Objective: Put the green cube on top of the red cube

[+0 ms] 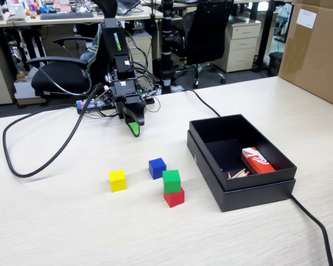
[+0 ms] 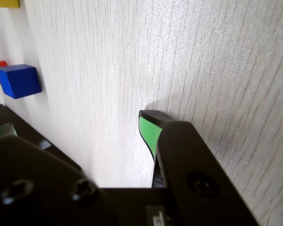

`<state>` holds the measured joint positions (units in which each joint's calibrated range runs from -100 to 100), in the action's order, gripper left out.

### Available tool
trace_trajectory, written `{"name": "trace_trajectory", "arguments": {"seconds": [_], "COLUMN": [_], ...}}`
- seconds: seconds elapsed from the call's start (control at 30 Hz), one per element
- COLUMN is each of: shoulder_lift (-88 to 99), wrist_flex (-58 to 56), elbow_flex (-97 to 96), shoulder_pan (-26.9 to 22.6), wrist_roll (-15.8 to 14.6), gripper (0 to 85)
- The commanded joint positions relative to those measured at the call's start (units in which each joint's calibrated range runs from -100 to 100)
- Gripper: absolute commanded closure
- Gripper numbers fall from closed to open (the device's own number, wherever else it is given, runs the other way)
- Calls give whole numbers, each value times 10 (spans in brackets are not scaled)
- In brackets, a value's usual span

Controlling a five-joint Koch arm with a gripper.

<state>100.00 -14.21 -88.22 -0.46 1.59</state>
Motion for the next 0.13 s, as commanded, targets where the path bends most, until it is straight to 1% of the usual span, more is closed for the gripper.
{"name": "trace_trajectory", "arguments": {"seconds": [0.0,0.1], "shoulder_lift": [0,0], "wrist_flex": [-18,-18], "elbow_flex": [-31,-31], "shoulder_pan": [0,0], "wrist_roll": [4,4], "gripper": [351,351]}}
